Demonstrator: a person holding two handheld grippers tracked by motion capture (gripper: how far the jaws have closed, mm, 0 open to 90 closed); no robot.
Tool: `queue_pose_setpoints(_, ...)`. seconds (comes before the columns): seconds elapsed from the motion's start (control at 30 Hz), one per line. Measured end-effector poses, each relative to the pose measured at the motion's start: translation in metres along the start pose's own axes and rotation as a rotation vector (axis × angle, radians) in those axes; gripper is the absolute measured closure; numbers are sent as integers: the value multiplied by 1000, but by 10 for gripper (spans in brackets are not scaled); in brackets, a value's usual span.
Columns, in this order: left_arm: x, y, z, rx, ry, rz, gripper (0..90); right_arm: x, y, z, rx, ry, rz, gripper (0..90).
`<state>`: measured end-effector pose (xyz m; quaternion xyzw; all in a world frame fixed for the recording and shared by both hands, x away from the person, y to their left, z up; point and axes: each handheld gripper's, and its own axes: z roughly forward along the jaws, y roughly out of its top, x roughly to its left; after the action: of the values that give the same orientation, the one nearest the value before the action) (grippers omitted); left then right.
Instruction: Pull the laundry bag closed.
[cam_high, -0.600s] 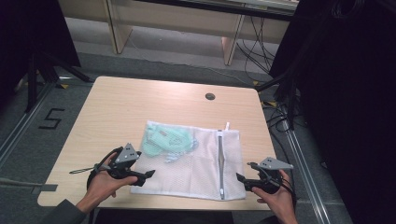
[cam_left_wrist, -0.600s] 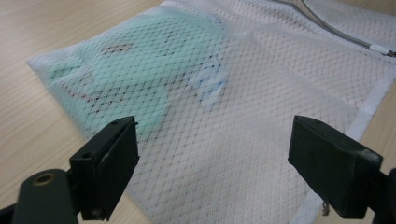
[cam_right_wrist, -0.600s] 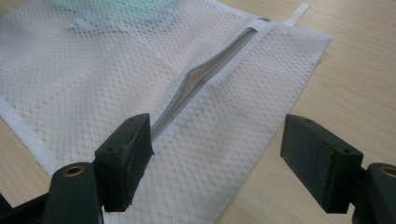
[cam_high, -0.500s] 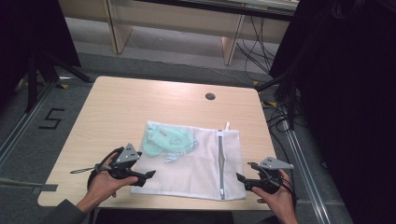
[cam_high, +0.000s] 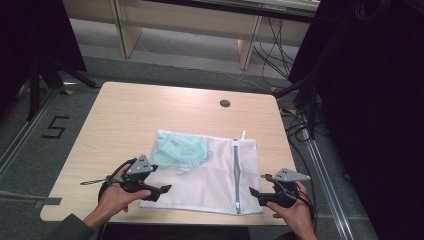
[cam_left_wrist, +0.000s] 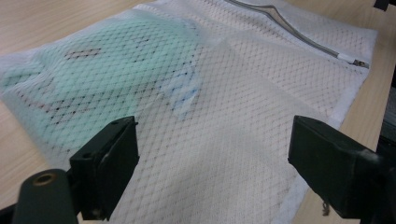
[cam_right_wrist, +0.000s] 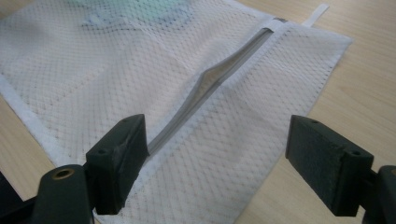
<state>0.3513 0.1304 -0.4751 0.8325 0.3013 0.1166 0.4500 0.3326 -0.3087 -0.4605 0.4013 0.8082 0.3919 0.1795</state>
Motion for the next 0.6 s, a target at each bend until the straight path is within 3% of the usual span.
queue_pose_setpoints(0.03,0,1,1,7,-4,17,158,0,1,-1,16,9,-10,221)
queue_pose_setpoints(0.07,-4,1,4,-2,4,-16,159,0,2,-1,20,12,-15,224)
queue_pose_setpoints(0.17,-7,3,8,12,-25,7,160,3,2,0,31,22,11,238)
queue_pose_setpoints(0.2,-9,3,10,12,-20,23,162,2,3,2,27,33,-27,279)
queue_pose_setpoints(0.3,-15,7,18,5,-47,22,163,4,4,4,60,59,-28,286)
queue_pose_setpoints(0.33,-17,8,20,7,-53,22,164,5,5,6,72,75,-55,288)
queue_pose_setpoints(0.4,-19,10,27,23,-64,61,165,7,4,9,70,89,-70,303)
queue_pose_setpoints(0.47,-21,11,29,17,-64,57,167,10,4,8,99,104,-53,319)
queue_pose_setpoints(0.5,-23,11,33,25,-70,57,168,10,4,11,107,119,-86,325)
queue_pose_setpoints(0.6,-27,11,37,33,-78,56,168,13,4,14,136,146,-112,333)
